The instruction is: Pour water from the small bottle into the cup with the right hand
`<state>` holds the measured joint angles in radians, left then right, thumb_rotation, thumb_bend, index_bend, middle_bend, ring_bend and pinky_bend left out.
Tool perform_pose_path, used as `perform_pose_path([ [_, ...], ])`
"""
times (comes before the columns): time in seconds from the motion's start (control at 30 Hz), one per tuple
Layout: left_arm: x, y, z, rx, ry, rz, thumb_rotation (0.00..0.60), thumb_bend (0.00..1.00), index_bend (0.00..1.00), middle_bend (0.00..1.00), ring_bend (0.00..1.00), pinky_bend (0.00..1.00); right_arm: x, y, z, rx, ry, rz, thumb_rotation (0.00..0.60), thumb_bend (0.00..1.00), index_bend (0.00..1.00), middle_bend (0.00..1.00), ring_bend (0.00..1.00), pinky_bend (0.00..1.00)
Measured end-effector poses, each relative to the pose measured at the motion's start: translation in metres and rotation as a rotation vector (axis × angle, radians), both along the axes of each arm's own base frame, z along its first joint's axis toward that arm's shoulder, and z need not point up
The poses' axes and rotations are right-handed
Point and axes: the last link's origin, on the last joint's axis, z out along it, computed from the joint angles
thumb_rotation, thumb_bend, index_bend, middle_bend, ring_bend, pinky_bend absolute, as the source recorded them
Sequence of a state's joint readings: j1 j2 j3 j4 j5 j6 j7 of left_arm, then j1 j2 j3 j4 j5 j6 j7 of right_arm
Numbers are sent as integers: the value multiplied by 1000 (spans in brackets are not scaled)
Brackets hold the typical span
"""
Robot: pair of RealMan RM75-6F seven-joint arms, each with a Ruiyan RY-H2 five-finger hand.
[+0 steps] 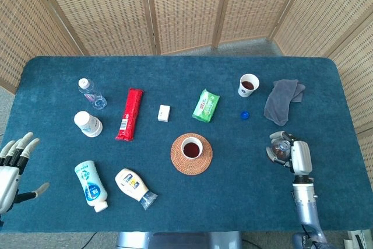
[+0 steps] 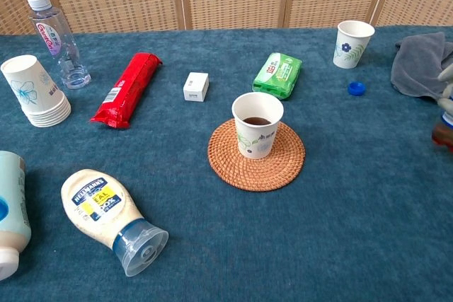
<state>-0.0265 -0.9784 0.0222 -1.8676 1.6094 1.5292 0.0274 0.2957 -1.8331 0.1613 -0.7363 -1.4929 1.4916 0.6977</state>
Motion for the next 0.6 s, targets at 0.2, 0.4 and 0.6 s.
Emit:
perform_pose_path([
  [0.2,-1,0,3,8,-16,-3,600,147,0,0,0,0,17,-2,-3,-1,69,42,600,654,451,665,561,889],
  [0.4,0,0,6,8,-36,-14,600,147,0,0,0,0,36,-3,-5,-10,147,79,600,654,453,666,561,889],
  [0.6,0,2,8,3,-49,-20,600,146,0,0,0,0,58,-5,-8,-19,212,105,600,654,457,672,561,889],
])
